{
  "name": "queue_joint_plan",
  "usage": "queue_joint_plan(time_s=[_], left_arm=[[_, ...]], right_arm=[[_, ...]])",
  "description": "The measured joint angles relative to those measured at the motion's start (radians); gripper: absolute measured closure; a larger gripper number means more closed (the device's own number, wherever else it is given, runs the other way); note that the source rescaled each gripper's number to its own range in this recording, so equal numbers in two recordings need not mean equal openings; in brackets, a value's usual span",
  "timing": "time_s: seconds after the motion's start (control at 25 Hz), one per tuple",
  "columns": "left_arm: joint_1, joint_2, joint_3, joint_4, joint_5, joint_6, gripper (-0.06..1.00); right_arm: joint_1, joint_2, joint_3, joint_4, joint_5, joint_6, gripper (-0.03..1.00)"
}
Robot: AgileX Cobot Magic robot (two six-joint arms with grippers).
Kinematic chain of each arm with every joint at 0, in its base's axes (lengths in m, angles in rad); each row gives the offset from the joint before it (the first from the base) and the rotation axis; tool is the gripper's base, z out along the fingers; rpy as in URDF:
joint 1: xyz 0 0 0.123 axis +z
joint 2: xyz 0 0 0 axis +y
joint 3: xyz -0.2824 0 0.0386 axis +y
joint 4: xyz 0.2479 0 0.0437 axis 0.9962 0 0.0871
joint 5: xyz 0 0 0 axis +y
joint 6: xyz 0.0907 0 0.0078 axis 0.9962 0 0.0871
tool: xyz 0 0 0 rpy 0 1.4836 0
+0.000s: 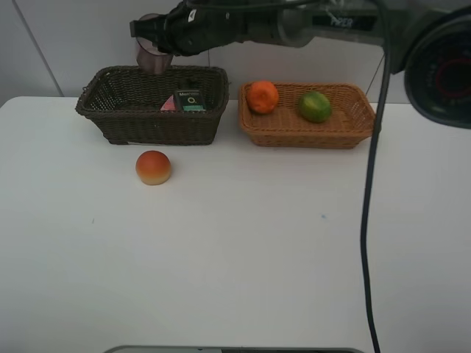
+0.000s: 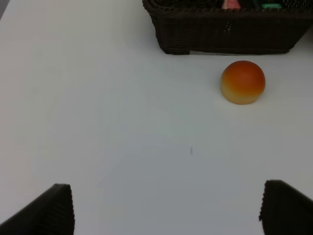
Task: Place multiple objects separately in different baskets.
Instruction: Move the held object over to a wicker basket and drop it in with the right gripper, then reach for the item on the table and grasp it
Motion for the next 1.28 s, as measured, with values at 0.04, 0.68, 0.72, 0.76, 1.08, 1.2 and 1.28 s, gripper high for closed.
queue_joint_plan(time_s=[0.04, 0.68, 0.72, 0.76, 1.08, 1.2, 1.28], left_arm=[[0.0, 0.0, 0.0, 0.0, 0.0, 0.0, 0.02], [0.0, 0.0, 0.0, 0.0, 0.0, 0.0, 0.02], [0.0, 0.0, 0.0, 0.0, 0.0, 0.0, 0.02], [0.0, 0.0, 0.0, 0.0, 0.0, 0.0, 0.02], [0.0, 0.0, 0.0, 0.0, 0.0, 0.0, 0.02], [0.0, 0.0, 0.0, 0.0, 0.0, 0.0, 0.02], [0.0, 0.0, 0.0, 0.0, 0.0, 0.0, 0.02]], right_arm=[[0.003, 0.014, 0.0, 0.004, -0.016, 0.0, 0.97], [0.012, 0.106, 0.0, 0.025, -0.063, 0.0, 0.96], [0.012, 0.108, 0.0, 0.025, -0.059, 0.0, 0.94], [0.012, 0.11, 0.0, 0.025, -0.052, 0.0, 0.87], [0.012, 0.098, 0.0, 0.025, 0.034, 0.001, 0.25], [0.012, 0.061, 0.0, 0.025, 0.133, 0.001, 0.22], [0.012, 0.022, 0.0, 0.022, 0.224, 0.001, 0.21]])
